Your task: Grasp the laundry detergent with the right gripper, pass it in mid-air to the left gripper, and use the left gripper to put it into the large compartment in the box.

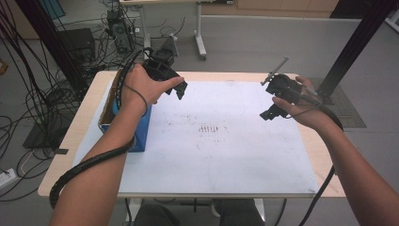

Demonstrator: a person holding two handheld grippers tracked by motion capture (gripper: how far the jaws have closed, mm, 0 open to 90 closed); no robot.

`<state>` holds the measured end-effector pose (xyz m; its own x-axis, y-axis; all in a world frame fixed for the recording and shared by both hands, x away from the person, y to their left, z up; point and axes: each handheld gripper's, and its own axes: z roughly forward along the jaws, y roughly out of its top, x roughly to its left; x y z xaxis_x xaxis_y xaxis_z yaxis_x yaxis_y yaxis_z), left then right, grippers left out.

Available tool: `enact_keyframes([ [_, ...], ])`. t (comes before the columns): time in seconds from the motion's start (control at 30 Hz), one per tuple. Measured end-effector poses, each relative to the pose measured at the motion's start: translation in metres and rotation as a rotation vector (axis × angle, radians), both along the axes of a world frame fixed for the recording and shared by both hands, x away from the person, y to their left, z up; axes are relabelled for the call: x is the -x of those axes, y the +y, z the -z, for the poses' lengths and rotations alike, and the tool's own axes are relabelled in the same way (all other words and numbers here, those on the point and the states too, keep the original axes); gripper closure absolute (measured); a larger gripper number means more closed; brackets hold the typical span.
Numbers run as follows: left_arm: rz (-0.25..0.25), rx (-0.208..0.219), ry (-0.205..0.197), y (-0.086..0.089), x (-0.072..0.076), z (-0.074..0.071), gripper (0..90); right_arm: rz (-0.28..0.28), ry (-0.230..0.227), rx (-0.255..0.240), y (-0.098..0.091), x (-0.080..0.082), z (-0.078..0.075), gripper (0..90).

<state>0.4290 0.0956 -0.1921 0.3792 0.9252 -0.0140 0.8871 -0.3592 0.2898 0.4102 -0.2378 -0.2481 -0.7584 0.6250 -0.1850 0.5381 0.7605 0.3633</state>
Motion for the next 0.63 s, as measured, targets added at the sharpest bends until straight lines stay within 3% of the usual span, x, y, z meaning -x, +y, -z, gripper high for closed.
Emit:
enact_keyframes([
  [0.63, -0.001, 0.016, -0.010, 0.0062, -0.0007, 0.0093, 9.9, -0.004, 0.009, 0.012, 0.0029, -0.0001, 0.0041, 6.0],
])
